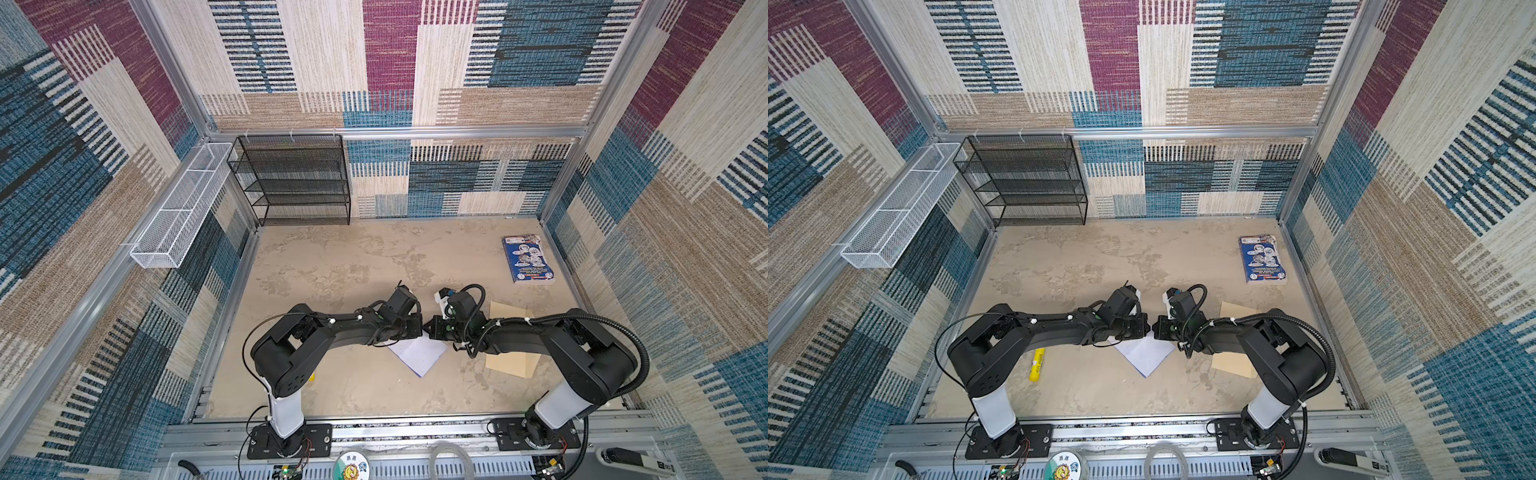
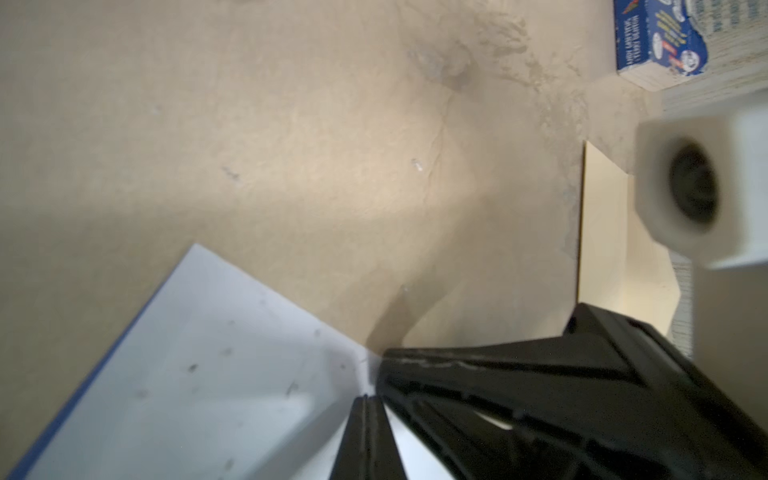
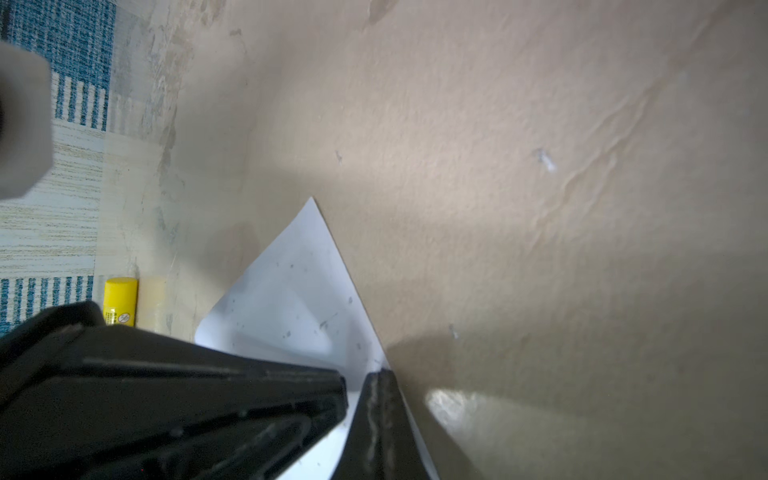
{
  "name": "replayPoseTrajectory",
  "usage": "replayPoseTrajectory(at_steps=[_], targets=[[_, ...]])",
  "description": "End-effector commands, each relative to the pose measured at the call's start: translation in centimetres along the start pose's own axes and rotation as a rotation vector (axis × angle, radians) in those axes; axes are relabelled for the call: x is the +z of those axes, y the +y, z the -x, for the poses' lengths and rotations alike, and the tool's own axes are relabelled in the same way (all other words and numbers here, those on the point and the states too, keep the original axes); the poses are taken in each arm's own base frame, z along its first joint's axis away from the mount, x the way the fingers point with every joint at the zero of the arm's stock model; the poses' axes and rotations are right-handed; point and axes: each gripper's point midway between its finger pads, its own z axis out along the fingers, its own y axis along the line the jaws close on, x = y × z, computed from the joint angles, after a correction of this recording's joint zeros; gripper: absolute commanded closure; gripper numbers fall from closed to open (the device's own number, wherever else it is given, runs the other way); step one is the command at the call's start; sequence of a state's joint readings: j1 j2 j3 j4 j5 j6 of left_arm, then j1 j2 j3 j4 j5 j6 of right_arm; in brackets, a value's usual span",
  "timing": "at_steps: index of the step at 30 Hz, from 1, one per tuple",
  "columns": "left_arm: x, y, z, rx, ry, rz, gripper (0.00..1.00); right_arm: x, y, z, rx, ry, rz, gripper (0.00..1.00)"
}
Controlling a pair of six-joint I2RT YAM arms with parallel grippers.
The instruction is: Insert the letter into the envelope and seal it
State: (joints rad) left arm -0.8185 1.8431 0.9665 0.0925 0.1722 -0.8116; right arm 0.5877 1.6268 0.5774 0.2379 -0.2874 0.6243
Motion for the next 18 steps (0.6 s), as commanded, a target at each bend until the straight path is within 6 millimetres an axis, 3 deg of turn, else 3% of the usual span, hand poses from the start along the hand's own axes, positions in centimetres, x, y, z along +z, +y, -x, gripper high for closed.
replayPoseTrajectory(at_steps=[1,10,18], targets=[[0.4,-0.7,0.8,-0.026,-0.018,-0.049,1.0,0.0,-1.4,-1.6,0.013,0.056,-0.051,1.0],[1.4,1.5,1.2,-0.05,-0.029,0.015,1.0,-0.1,-1.5,-1.9,0.016,0.06,-0.049,1.0],[0.4,4.9,2.1,-0.082,-0.063,0.113,1.0,-0.2,-1.5,-2.1,0.015,0.063,-0.045,1.0]])
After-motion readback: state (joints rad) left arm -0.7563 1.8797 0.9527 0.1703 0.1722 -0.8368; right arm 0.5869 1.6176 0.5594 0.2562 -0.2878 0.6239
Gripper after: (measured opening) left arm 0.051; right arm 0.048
